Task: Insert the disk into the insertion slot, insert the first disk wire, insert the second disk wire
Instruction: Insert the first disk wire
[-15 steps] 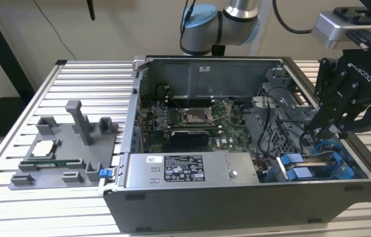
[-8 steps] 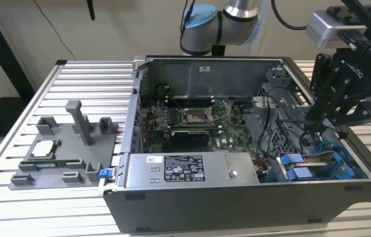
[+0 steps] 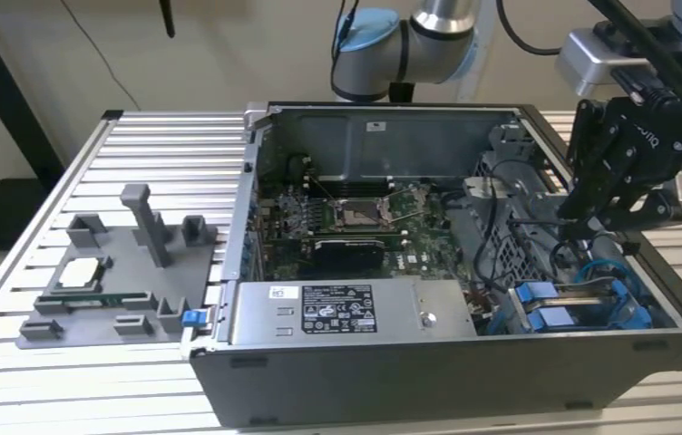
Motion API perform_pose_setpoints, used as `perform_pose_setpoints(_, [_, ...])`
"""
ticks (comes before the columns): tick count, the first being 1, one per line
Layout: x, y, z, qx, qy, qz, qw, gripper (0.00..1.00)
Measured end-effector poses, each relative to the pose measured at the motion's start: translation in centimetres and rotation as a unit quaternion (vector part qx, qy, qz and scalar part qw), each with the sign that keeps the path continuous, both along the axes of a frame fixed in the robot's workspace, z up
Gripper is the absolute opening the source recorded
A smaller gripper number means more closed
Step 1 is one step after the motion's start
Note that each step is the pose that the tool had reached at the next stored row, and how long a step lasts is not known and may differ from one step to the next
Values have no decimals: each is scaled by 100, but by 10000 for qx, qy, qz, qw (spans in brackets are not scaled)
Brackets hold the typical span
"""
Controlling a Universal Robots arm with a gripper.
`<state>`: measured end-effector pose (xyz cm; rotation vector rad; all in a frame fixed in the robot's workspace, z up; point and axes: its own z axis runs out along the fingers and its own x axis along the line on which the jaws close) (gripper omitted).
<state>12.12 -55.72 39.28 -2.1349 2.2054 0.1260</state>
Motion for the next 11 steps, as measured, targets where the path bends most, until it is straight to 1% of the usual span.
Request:
perform_pose_setpoints(3, [-2, 5, -22, 4, -24, 9, 10000, 100])
perform_pose_setpoints(7, [-5, 8, -40, 5, -45, 20, 10000, 100])
perform_pose_setpoints(11, [-5, 8, -40, 7, -48, 24, 10000, 100])
